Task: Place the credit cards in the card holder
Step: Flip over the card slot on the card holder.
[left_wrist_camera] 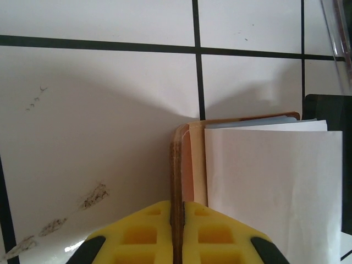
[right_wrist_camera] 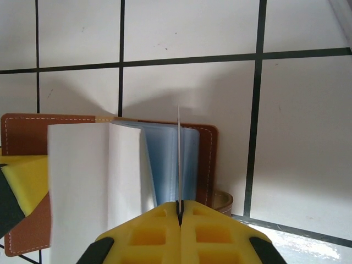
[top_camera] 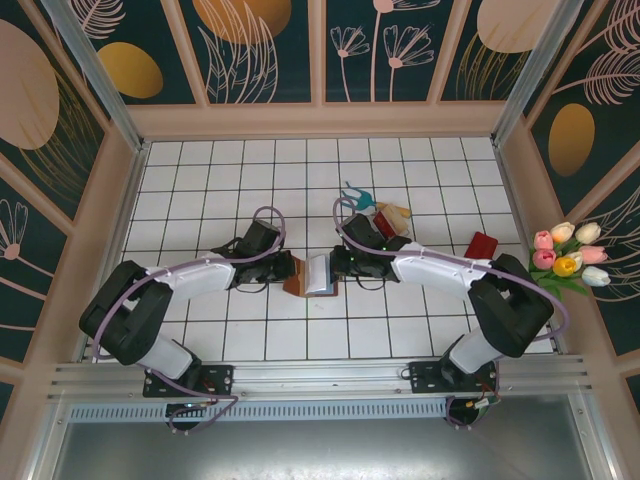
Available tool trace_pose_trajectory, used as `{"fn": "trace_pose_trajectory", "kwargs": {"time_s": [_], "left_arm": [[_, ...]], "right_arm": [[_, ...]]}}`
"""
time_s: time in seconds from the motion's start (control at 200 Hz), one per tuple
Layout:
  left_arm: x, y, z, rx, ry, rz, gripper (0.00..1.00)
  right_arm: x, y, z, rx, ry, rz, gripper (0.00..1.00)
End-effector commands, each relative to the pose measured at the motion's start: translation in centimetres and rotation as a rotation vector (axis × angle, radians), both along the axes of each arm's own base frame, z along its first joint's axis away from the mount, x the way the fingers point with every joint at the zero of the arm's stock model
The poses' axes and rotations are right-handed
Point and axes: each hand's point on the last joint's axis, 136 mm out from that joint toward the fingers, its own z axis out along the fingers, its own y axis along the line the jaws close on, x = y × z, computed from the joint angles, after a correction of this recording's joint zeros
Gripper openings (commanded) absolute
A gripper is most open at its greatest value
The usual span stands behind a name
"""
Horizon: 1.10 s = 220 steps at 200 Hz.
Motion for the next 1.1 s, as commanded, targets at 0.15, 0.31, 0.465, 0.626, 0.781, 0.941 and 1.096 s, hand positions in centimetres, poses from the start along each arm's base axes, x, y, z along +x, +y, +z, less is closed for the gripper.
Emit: {"fn": "trace_pose_trajectory", "kwargs": {"time_s": [0.15,0.31,0.465,0.626,0.781,0.941,1.096], "left_arm": [[-0.8,0.7,-2.2,0.029,0.029,0.011,0.06],[-0.8,0.1,-2.0,-0.031,0.029,0.033,0.04],[-0.6,-0.9,-1.5,-0.133,0.030,0.066,0.02],[-0.4,-2.1,-0.8,-0.229,0.030,0.084,0.01],[0.0,-2.1,-0.9,-0.239,0.028,0.104,0.02],[-0.1,-1.9,-1.3,-0.251,0.033,0.127,0.02],[-0.2,-1.6,-1.5,-0.241,0.029,0.142,0.05]], "right_arm": [[-0.3,0.8,-1.5,0.046,0.049,-0.002,0.03],[-0.2,2.2,0.2,0.160,0.040,0.016,0.04],[-0.3,4.0,2.4,0.309,0.037,0.037,0.04],[-0.3,5.3,2.9,0.385,0.041,0.051,0.05],[-0.4,6.1,3.4,0.442,0.033,0.058,0.06],[-0.2,5.8,3.3,0.438,0.028,0.040,0.07],[-0.1,5.0,2.0,0.369,0.037,0.010,0.07]]}}
